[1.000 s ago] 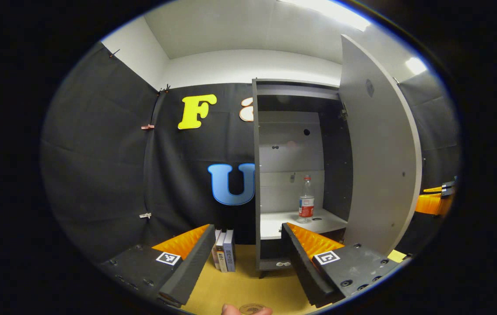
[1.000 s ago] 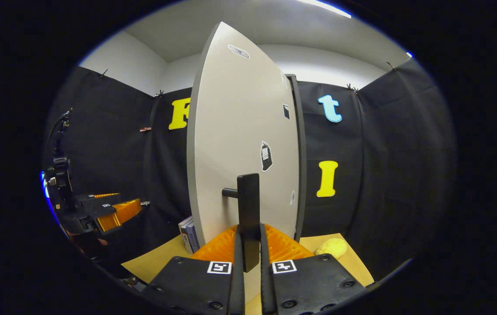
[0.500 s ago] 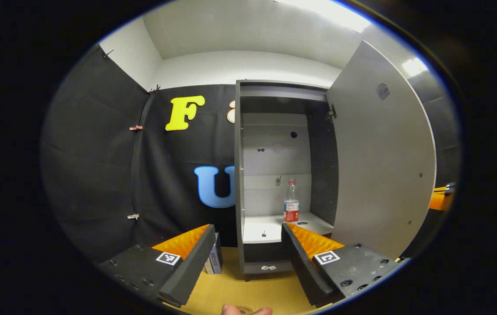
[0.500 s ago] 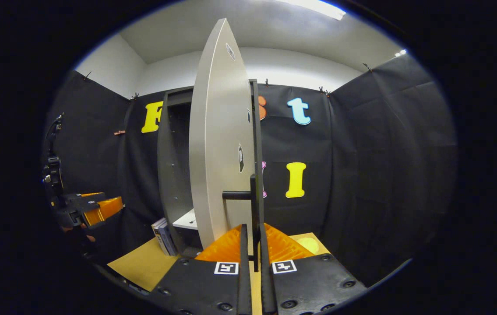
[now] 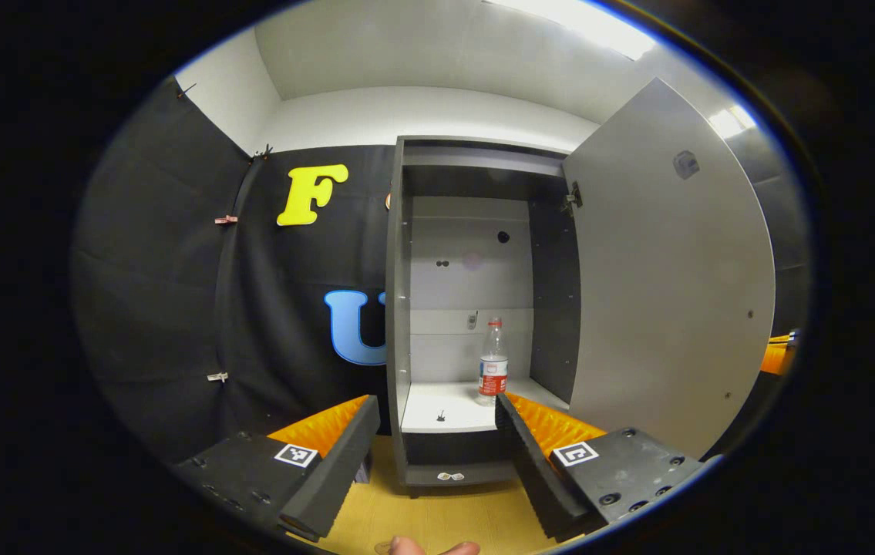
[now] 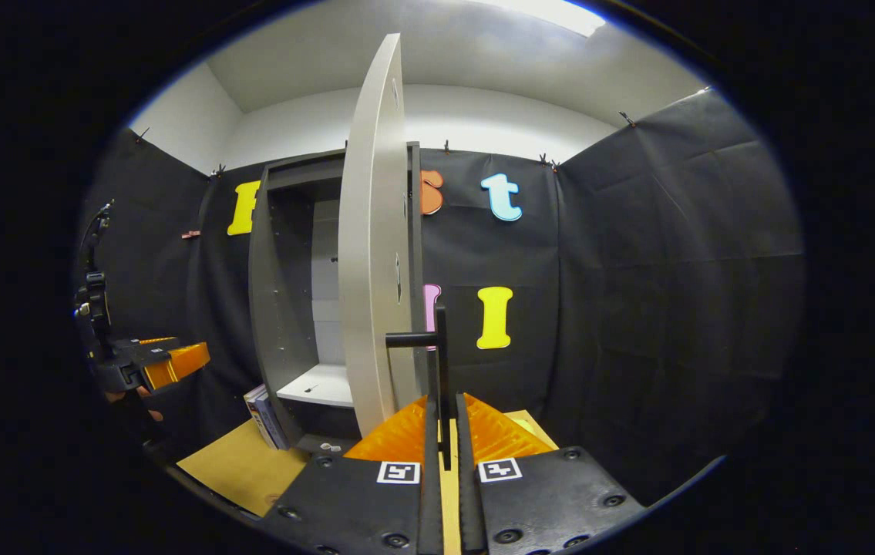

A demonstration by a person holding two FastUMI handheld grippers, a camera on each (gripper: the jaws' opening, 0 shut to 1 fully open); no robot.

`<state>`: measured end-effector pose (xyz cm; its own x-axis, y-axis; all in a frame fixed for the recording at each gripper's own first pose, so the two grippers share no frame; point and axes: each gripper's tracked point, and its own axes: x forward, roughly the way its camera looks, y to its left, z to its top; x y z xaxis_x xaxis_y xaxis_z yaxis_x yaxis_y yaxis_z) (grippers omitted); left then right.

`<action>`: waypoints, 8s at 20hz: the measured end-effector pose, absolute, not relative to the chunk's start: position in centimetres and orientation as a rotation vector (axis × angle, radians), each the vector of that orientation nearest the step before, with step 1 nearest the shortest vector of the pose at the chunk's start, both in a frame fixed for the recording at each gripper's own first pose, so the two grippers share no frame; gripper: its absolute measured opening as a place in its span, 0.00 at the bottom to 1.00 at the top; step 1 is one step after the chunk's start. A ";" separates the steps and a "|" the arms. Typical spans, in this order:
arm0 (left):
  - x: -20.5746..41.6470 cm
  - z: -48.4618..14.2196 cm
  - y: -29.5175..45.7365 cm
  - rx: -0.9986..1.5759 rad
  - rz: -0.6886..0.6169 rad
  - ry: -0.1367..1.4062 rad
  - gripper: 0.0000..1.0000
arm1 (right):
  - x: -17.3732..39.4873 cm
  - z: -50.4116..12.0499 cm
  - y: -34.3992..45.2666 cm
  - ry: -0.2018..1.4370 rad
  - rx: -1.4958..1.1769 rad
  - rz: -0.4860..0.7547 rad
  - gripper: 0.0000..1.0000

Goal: Open the cabinet door with the right hand, grasp the bottle in the cabinet with the left hand and place it on the coaster, then close the cabinet door with the right hand.

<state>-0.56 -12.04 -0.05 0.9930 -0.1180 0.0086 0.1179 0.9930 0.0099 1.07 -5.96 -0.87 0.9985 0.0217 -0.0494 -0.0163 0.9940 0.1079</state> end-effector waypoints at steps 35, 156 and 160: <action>28.3 -6.0 -27.5 0.012 -0.190 0.004 0.94 | -2.4 -2.4 -21.3 0.020 -0.015 -0.395 0.97; -3.8 -4.5 -5.7 -0.078 -0.040 0.101 0.95 | 4.3 -1.5 -13.3 0.051 0.165 -0.130 0.97; -3.4 -4.3 -5.4 -0.068 -0.049 0.090 0.95 | 4.4 -1.7 -11.7 0.068 0.209 -0.119 0.97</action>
